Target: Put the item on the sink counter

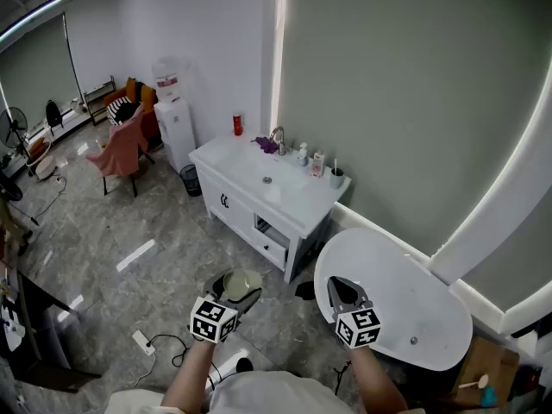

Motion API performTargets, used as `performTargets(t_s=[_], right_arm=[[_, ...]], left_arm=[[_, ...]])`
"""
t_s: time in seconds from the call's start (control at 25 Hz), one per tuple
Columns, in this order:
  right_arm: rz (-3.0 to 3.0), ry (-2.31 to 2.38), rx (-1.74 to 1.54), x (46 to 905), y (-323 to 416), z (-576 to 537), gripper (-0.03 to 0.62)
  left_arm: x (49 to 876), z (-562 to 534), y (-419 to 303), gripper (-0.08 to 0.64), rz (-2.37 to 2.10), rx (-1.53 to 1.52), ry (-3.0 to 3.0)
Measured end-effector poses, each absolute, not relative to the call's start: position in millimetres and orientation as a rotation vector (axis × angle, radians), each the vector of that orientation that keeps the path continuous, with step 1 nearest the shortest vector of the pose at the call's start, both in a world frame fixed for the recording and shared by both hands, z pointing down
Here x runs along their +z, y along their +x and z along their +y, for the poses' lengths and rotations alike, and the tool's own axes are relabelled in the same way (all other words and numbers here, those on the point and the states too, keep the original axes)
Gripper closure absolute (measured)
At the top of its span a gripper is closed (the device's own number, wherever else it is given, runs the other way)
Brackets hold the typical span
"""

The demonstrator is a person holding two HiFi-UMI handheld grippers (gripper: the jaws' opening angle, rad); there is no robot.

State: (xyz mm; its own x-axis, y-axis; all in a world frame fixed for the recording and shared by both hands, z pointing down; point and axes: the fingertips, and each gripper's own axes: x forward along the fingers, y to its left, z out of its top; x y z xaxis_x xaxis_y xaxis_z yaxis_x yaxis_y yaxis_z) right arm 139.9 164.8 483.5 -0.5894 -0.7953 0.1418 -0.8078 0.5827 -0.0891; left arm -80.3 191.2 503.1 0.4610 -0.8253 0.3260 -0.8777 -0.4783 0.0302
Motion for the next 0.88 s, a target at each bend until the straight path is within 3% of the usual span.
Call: performTargets(t_s=[0.88], right_arm=[[-2.651,1.413,0.26,497,90,156,0.583]], left_arm=[[515,173,-126,0.175,-1.419,0.386,2.548]])
